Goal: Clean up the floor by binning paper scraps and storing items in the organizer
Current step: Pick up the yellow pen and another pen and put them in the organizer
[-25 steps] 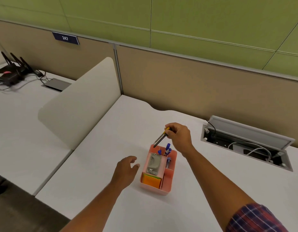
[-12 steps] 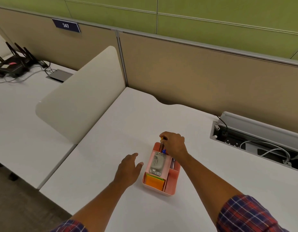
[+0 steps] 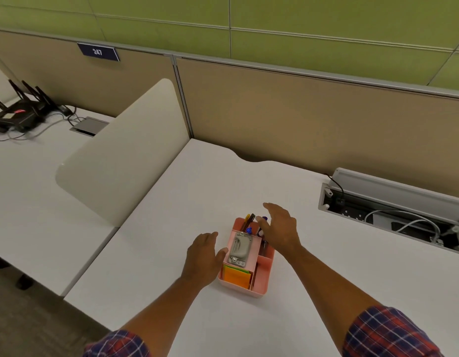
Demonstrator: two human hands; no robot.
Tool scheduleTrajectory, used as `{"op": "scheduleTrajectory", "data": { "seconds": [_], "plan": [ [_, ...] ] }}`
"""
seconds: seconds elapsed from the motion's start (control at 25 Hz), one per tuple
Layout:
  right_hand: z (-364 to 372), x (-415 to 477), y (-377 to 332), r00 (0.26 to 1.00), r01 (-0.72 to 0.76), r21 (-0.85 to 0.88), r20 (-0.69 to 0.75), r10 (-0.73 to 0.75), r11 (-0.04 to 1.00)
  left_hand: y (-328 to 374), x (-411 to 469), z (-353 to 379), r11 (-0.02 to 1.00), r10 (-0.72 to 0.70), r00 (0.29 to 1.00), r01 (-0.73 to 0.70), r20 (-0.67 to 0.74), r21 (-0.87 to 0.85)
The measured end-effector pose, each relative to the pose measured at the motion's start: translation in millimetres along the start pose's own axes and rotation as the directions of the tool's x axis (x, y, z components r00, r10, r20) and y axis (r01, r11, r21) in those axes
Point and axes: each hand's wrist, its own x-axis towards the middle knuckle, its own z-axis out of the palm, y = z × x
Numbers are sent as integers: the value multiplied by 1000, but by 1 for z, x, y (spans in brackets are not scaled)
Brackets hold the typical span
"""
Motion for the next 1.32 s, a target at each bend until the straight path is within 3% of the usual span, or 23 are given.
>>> {"op": "scheduleTrajectory", "data": {
  "seconds": [0.2, 0.6, 0.92, 1.32],
  "plan": [
    [-7, -57, 16, 991, -102, -84, -97, 93, 991, 3, -19, -4, 985, 58, 998, -55, -11, 165],
    [15, -219, 22, 990, -119, -271, -106, 93, 955, 0, -120, -3, 949, 234, 972, -220, -36, 228],
    [55, -401, 7, 976, -190, -304, -160, 146, 934, -27, -270, 52, 899, 348, 937, -346, 41, 268],
    [75, -595, 82, 948, -318, -354, -127, 292, 879, -18, -415, 143, 839, 454, 878, -479, 155, 257]
  ]
}}
